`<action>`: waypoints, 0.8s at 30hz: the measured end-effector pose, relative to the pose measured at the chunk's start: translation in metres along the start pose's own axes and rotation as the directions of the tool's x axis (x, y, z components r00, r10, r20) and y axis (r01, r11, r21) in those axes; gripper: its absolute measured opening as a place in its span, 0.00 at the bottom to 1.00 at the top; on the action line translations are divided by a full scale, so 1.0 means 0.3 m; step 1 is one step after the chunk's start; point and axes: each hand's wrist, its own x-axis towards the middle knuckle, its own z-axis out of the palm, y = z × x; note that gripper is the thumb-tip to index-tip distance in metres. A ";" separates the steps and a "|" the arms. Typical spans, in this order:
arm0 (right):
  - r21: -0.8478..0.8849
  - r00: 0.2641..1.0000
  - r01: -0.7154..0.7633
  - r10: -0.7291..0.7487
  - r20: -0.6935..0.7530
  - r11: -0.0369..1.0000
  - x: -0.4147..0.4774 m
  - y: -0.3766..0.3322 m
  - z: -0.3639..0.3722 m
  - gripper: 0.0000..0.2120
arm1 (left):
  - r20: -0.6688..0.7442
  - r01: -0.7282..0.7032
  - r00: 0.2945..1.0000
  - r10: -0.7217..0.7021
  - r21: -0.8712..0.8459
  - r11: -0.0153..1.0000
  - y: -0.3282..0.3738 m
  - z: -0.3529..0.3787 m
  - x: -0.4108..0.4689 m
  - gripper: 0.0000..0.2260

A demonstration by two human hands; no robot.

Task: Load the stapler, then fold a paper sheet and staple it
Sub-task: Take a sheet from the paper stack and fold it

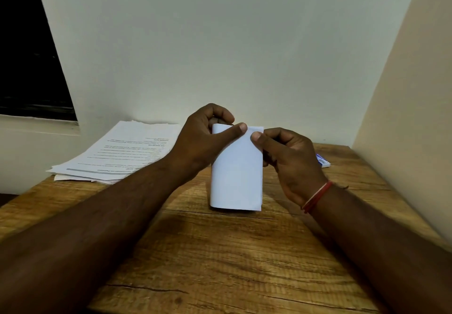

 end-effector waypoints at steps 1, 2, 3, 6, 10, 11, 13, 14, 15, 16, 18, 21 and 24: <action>0.026 1.000 -0.010 0.010 -0.004 1.000 0.004 0.000 -0.003 0.08 | -0.014 0.014 1.000 -0.014 -0.003 1.000 -0.005 0.001 0.002 0.14; 0.041 1.000 -0.018 0.018 -0.009 0.999 0.008 0.001 -0.008 0.08 | -0.021 0.022 1.000 -0.022 0.006 1.000 -0.010 0.001 0.005 0.15; 0.052 1.000 -0.025 0.026 -0.017 0.998 0.012 0.001 -0.012 0.08 | -0.021 0.027 0.999 -0.026 0.020 0.999 -0.014 -0.001 0.008 0.17; 0.065 0.998 -0.039 0.042 -0.042 0.997 0.017 0.000 -0.022 0.07 | 0.001 0.058 0.998 -0.058 0.012 0.998 -0.014 -0.002 0.009 0.23; 0.065 0.997 -0.056 0.059 -0.040 0.996 0.017 0.000 -0.030 0.08 | 0.022 0.094 0.995 -0.094 0.019 0.995 -0.003 -0.007 0.005 0.23; 0.069 0.997 -0.063 0.066 -0.037 0.996 0.017 0.000 -0.031 0.09 | 0.029 0.086 0.996 -0.086 0.021 0.996 -0.004 -0.008 0.005 0.23; 0.076 0.996 -0.074 0.077 -0.037 0.994 0.019 0.000 -0.034 0.09 | 0.037 0.083 0.996 -0.083 -0.011 0.996 -0.009 -0.010 0.006 0.20; 0.076 0.996 -0.074 0.077 -0.039 0.994 0.020 -0.001 -0.037 0.09 | 0.044 0.094 0.995 -0.092 -0.045 0.995 -0.011 -0.010 0.008 0.17; 0.071 0.996 -0.070 0.073 -0.044 0.995 0.023 -0.002 -0.040 0.09 | 0.054 0.116 0.992 -0.111 -0.094 0.989 -0.011 -0.008 0.010 0.14; 0.060 0.997 -0.061 0.064 -0.050 0.996 0.026 -0.002 -0.045 0.10 | 0.063 0.149 0.988 -0.141 -0.158 0.976 -0.006 -0.003 0.007 0.11; 0.032 0.998 -0.020 0.022 -0.062 0.999 0.028 -0.004 -0.051 0.10 | 0.090 0.246 0.969 -0.229 -0.283 0.927 -0.001 0.016 0.002 0.14; -0.010 0.996 0.060 -0.060 -0.063 0.998 0.021 -0.001 -0.043 0.12 | 0.211 0.333 0.937 -0.277 -0.315 0.889 -0.021 0.043 -0.014 0.21; -0.075 0.987 0.141 -0.146 -0.061 0.987 0.009 -0.002 -0.029 0.09 | 0.205 0.297 0.948 -0.245 -0.282 0.912 -0.018 0.051 -0.037 0.21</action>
